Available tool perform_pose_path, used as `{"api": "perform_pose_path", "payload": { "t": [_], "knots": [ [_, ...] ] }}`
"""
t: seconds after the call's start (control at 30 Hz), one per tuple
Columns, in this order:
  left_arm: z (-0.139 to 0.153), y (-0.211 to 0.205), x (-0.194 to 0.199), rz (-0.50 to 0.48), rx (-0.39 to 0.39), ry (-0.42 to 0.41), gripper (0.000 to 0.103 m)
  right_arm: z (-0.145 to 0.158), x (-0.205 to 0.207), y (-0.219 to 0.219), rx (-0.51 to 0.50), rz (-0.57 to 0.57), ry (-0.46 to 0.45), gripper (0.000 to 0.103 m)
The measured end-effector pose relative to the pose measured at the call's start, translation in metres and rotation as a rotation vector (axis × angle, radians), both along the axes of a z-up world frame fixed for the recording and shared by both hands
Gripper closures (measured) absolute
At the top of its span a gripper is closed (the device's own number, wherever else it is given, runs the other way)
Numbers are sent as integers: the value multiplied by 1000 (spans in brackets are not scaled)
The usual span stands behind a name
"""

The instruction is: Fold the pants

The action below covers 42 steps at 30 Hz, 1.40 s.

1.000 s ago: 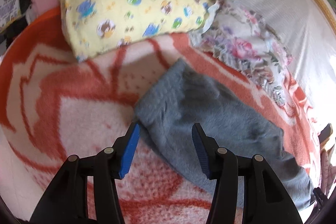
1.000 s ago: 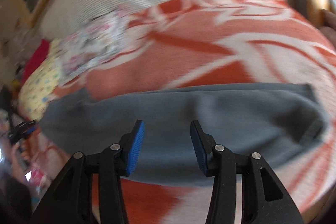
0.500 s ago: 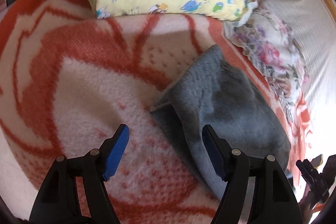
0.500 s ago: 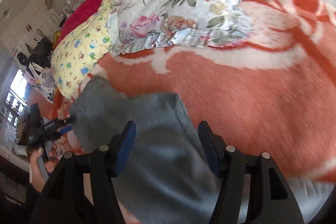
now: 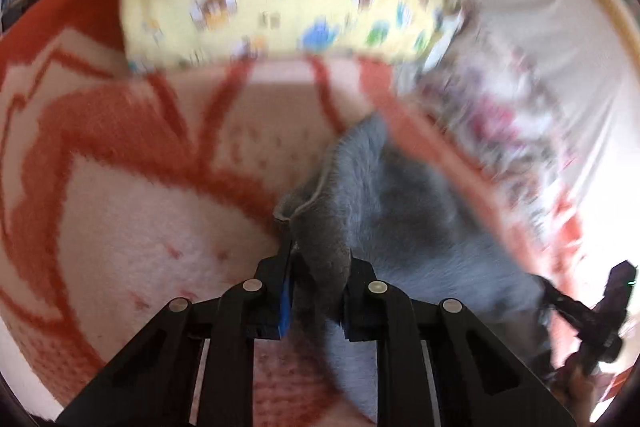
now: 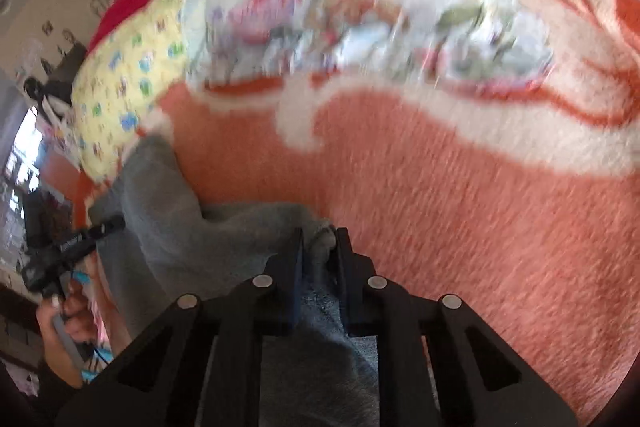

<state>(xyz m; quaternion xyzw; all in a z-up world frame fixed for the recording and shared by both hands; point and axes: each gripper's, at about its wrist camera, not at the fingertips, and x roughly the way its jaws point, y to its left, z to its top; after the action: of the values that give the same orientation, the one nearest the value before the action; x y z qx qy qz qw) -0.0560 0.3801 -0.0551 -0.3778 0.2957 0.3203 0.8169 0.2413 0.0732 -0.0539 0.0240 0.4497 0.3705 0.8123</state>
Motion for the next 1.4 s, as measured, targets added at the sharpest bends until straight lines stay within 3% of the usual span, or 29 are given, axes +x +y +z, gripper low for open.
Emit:
{"api": "perform_pose_path", "payload": {
  "t": [0.07, 0.17, 0.23, 0.3, 0.33, 0.43, 0.5, 0.6, 0.7, 0.93, 1.17, 1.4],
  "knots": [
    [13, -2, -11, -10, 20, -63, 86, 10, 9, -1, 22, -16, -20, 89],
    [6, -4, -4, -34, 59, -8, 86, 5, 22, 16, -55, -24, -85, 90],
    [-10, -2, 3, -48, 63, 50, 85, -18, 32, 30, -117, -30, -75, 90],
    [-19, 2, 0, -61, 49, 69, 79, -28, 31, 33, -125, -41, -114, 90],
    [-21, 5, -4, -55, 36, 65, 71, -27, 30, 31, -110, -46, -123, 90],
    [-11, 13, -23, -23, 16, 33, 51, -14, 27, 14, -55, -80, -95, 74],
    [-1, 13, -33, -9, 30, 16, 44, 6, 17, -4, -13, -106, -125, 50],
    [23, 4, -43, 44, 123, 55, 45, 32, -6, -33, 50, -134, -145, 46],
    [45, -7, -50, 45, 158, 10, 41, 46, -32, -67, 98, -169, -141, 42],
    [60, -61, 7, -170, 161, -6, 37, 41, -99, -152, 142, -304, -113, 37],
    [57, -156, 94, -482, 148, 1, 35, 29, -161, -263, 141, -522, -105, 37],
    [54, -260, 154, -747, 159, 32, 33, 20, -210, -353, 148, -728, -85, 37]
  ]
}}
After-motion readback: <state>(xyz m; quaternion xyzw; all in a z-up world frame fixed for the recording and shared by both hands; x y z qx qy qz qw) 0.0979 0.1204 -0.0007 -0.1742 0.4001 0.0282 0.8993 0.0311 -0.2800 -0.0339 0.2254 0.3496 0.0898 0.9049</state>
